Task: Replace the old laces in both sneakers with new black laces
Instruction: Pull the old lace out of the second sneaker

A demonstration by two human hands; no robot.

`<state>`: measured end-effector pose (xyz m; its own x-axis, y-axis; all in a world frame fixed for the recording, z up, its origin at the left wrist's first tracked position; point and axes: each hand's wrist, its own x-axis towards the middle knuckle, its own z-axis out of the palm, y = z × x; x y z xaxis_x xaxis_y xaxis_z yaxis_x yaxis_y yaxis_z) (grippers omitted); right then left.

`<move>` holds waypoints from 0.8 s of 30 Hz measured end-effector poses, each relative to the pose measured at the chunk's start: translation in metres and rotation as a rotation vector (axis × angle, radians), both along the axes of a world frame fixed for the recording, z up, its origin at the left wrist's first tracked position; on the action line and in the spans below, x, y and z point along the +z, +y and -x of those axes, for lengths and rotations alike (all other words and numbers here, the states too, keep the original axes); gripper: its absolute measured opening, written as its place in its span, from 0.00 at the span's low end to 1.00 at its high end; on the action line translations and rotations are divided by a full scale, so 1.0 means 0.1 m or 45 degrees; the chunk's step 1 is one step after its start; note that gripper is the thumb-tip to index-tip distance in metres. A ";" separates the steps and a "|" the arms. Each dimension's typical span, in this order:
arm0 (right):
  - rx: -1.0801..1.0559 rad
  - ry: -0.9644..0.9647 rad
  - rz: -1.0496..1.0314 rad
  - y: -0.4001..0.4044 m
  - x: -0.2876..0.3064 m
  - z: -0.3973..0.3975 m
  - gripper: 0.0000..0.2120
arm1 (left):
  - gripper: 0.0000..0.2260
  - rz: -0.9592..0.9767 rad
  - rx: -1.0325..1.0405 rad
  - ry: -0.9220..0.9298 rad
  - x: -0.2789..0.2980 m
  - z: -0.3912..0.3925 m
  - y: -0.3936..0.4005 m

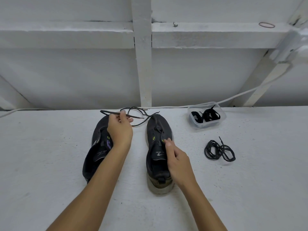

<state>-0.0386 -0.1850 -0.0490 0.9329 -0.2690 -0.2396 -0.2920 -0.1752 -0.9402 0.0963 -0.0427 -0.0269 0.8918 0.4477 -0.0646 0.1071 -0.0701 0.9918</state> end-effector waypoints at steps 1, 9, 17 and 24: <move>-0.003 0.003 -0.017 0.00 0.00 0.00 0.22 | 0.09 -0.047 -0.081 0.050 0.00 0.00 0.03; -0.044 -0.051 0.304 -0.33 0.08 -0.37 0.11 | 0.11 -0.263 -0.734 0.326 -0.14 0.61 -0.09; 0.181 -0.096 0.633 -0.39 0.07 -0.77 0.03 | 0.20 -0.386 -0.881 0.101 -0.19 0.86 -0.15; -0.088 -0.067 0.075 -0.48 0.16 -0.80 0.05 | 0.19 -0.393 -0.832 0.132 -0.17 0.84 -0.14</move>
